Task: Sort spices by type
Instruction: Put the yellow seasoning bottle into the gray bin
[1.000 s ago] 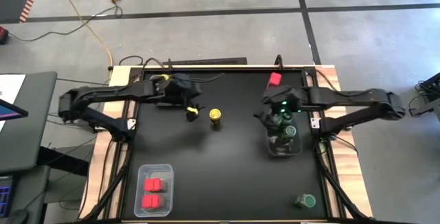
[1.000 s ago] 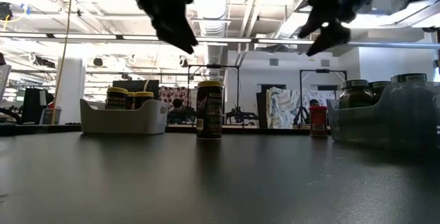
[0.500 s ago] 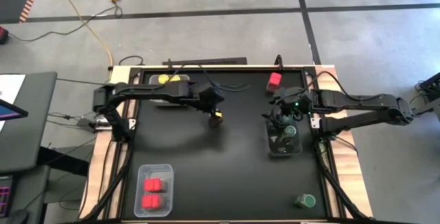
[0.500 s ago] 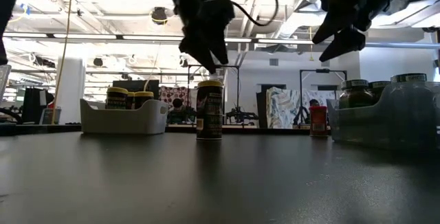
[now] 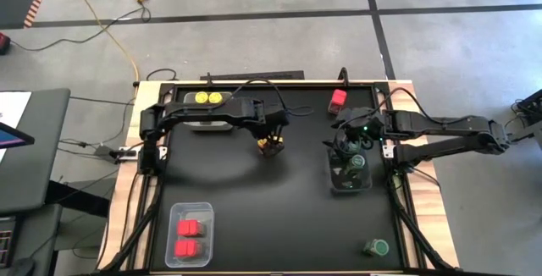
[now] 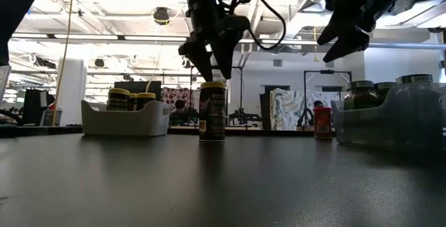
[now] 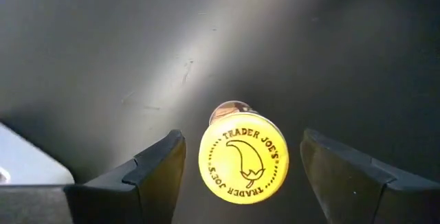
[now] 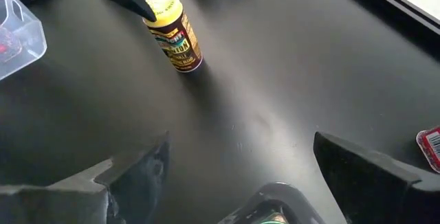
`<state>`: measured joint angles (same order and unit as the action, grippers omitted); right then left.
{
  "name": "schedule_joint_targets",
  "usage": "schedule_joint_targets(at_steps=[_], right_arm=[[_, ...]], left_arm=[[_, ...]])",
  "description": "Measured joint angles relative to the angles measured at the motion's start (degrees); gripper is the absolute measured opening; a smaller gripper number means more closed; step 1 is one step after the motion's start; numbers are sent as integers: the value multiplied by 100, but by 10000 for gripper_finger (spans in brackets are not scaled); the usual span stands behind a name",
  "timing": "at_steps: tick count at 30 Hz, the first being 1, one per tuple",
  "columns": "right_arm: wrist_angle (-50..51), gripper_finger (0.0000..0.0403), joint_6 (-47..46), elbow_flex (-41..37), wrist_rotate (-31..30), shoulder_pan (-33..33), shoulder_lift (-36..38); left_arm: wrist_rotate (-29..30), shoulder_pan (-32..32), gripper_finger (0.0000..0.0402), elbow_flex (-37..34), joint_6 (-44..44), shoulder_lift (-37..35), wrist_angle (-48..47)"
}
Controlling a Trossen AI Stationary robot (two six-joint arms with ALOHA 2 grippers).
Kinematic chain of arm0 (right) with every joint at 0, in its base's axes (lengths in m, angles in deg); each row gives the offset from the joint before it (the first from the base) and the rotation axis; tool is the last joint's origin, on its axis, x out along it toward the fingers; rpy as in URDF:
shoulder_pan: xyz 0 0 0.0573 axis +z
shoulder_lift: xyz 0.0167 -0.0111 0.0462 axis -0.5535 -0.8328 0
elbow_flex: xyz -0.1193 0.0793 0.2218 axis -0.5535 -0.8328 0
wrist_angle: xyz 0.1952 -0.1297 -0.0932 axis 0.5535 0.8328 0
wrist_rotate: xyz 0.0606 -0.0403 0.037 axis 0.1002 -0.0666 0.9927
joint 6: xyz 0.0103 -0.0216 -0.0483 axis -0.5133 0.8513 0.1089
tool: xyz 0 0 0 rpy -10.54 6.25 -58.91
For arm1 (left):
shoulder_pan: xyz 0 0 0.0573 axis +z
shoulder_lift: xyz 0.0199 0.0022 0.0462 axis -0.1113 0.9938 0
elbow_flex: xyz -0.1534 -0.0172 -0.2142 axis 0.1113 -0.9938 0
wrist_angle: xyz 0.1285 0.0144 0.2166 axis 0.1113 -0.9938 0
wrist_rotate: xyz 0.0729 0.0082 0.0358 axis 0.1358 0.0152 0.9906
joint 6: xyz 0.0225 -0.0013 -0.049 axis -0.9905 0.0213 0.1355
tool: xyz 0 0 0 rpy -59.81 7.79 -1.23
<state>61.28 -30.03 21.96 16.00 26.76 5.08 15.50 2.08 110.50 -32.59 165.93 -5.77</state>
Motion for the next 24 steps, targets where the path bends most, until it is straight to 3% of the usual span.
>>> schedule_joint_targets(at_steps=[13, 24], right_arm=[[0, 384, 0, 4, 2, 0, 1], [0, 384, -46, 4, 4, 0, 0]], left_arm=[[-45, 61, 277, -2, 1164, 139, -278], [-411, 22, 277, -4, 1040, 461, -320]])
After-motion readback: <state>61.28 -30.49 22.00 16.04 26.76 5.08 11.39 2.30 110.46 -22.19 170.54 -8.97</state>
